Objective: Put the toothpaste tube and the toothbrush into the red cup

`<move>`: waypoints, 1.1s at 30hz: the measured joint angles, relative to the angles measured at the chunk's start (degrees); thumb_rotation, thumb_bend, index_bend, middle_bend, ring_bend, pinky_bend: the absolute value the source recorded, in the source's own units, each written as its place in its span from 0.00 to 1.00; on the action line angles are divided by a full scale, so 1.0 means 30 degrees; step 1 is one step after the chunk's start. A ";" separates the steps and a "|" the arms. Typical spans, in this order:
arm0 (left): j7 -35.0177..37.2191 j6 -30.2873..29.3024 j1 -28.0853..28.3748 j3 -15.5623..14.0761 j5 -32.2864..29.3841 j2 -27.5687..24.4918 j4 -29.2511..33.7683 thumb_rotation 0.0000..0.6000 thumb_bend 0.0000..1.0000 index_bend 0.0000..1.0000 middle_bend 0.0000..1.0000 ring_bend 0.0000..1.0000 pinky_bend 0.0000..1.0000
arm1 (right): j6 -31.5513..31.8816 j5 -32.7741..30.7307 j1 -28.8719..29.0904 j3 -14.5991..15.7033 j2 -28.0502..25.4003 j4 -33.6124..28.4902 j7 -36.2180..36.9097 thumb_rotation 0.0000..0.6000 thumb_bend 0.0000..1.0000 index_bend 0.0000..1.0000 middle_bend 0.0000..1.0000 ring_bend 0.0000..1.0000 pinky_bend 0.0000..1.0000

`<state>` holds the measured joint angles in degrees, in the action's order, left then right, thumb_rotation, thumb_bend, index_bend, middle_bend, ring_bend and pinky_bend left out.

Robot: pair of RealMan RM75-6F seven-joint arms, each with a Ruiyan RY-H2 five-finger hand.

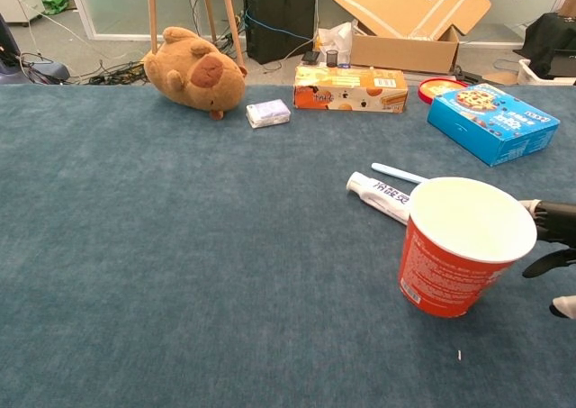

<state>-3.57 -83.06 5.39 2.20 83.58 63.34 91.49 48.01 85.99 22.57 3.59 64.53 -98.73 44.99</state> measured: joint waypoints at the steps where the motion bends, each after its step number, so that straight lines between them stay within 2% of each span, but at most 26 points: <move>1: -0.0001 0.0000 -0.0001 -0.0001 0.0000 -0.0002 -0.0005 1.00 0.00 0.04 0.17 0.16 0.14 | -0.0089 0.0067 0.0076 0.0033 0.0067 0.0073 0.0212 1.00 0.00 0.00 0.00 0.00 0.21; 33: 0.0075 0.0014 -0.0005 -0.0018 0.0009 -0.0034 -0.0020 1.00 0.00 0.04 0.17 0.16 0.14 | -0.0743 0.1996 0.1614 0.1459 0.1294 0.1383 0.4118 1.00 0.00 0.00 0.00 0.00 0.21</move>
<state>-3.35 -83.02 5.37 2.15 83.60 63.24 91.43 45.78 91.98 27.41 7.97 68.42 -94.58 57.35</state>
